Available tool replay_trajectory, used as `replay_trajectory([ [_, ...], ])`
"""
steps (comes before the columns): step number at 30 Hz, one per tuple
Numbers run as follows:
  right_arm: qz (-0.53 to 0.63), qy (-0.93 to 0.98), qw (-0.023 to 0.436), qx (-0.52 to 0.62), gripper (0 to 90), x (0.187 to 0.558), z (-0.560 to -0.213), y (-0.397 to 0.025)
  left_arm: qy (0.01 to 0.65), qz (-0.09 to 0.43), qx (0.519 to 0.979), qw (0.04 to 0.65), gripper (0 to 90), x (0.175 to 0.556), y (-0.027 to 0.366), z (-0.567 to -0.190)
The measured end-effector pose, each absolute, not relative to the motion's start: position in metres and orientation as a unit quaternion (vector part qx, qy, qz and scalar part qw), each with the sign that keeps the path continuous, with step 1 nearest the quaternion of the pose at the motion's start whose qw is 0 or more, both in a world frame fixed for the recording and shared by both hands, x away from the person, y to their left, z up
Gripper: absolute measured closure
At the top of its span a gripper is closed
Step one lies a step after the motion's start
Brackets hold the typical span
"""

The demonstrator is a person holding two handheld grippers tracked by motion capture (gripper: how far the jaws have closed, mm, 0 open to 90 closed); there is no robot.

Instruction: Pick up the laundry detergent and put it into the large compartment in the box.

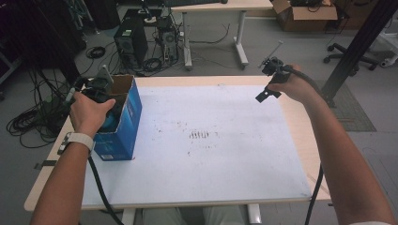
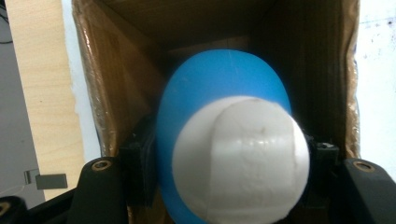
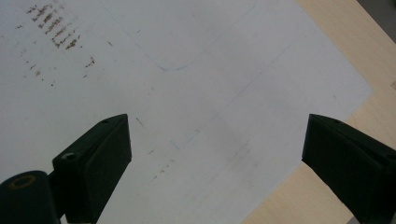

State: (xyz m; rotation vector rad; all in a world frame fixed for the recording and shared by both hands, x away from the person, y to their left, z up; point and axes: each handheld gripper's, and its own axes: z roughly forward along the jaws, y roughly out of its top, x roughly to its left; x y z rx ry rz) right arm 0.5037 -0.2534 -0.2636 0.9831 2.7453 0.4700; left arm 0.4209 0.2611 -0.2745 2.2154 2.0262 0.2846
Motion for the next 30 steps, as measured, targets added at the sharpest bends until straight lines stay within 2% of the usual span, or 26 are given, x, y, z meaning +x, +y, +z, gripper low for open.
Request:
replay_trajectory([
  [21, 0.159, 0.926, 0.090, 0.330, 8.1, 0.5033, -0.2666, -0.2521, 0.673, 0.086, 0.731, 0.067, 36.5, 0.4211, 0.2652, -0.2752],
  [30, 0.160, 0.926, 0.091, 0.330, 8.1, 0.5018, -0.2650, -0.2530, 0.671, 0.090, 0.733, 0.063, 30.6, 0.4200, 0.2626, -0.2700],
])
